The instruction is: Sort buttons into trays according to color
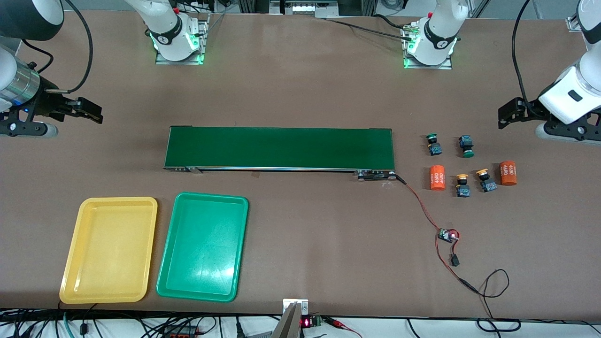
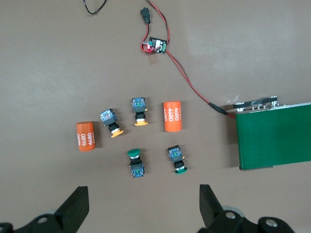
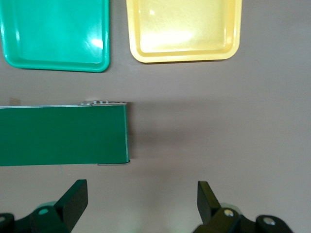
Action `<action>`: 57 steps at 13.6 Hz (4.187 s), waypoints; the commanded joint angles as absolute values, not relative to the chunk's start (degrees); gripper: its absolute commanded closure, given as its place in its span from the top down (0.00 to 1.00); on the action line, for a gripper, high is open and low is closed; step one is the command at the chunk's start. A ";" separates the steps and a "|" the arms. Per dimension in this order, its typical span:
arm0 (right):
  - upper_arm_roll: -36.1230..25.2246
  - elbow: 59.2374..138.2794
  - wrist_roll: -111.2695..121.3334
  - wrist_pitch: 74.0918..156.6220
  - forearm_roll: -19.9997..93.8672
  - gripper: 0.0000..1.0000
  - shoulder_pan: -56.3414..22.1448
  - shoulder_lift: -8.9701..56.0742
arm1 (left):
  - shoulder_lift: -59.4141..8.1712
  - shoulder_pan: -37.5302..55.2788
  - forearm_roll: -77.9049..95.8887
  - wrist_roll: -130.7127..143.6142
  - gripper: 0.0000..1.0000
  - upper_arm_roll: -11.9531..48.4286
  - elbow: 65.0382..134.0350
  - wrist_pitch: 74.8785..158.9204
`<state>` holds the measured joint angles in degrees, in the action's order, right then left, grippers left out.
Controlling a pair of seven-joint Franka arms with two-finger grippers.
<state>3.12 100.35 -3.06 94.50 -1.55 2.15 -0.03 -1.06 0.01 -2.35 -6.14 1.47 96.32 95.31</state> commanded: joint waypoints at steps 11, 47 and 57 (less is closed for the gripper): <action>3.52 101.07 -3.60 96.42 1.85 1.00 2.55 -0.35 | -11.67 0.00 -2.81 -5.91 1.00 1.05 93.60 89.04; 4.22 101.43 -1.41 97.56 0.70 1.00 -4.48 0.17 | -24.60 14.30 -12.11 -53.09 0.06 19.42 106.08 118.63; 4.22 101.51 -1.32 96.86 1.23 1.00 -4.31 0.53 | -24.98 15.03 -13.10 -51.33 1.00 19.51 106.00 119.90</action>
<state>4.33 101.24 -1.99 96.99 1.01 -4.20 0.68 -28.01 15.51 -12.28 -51.11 19.62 106.16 122.28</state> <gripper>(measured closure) 0.000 0.141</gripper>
